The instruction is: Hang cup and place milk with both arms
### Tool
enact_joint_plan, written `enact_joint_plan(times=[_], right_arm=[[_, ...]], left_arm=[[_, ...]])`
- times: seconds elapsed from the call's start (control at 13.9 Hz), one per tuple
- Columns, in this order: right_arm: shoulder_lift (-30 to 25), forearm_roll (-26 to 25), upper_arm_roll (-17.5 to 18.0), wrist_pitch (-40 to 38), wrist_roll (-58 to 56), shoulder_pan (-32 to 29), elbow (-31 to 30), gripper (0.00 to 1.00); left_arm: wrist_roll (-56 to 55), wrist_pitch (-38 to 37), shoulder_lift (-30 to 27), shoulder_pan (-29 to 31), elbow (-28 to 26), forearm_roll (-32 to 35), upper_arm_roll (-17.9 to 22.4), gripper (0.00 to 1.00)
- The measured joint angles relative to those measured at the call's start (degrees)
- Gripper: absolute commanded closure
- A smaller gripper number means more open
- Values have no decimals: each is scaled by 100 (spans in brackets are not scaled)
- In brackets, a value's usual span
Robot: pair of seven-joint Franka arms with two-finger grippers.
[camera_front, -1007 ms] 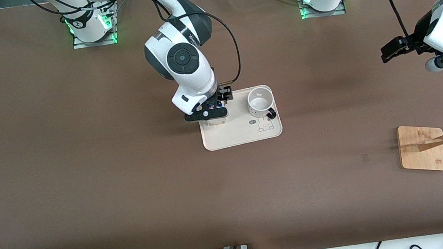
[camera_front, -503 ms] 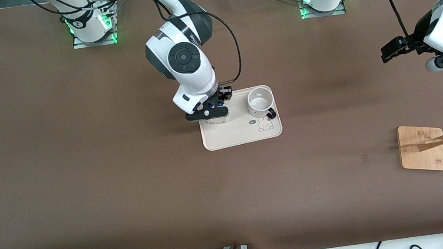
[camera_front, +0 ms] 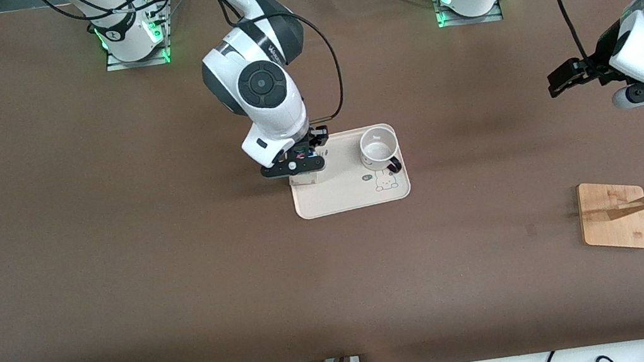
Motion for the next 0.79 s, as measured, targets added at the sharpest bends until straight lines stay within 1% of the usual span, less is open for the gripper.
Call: enact_joint_plan(times=[0.22, 0.36, 0.5, 0.65, 0.79], right_arm=[[-289, 1, -240, -565, -311, 2, 118, 48], [-486, 17, -433, -937, -563, -1, 248, 48], [-718, 49, -677, -1186, -985, -3, 310, 48], [-933, 54, -1013, -1452, -1597, -49, 281, 48], [-1136, 54, -1279, -1745, -2200, -306, 201, 48]], left_arm=[[-597, 206, 226, -60, -24, -103, -200, 0], [-1167, 472, 495, -257, -62, -160, -281, 0], [-1821, 798, 745, -545, -166, -191, -369, 0], [-2484, 1080, 957, -900, -249, -260, -418, 0], [-3199, 1395, 1212, -1319, -307, -273, -442, 0]])
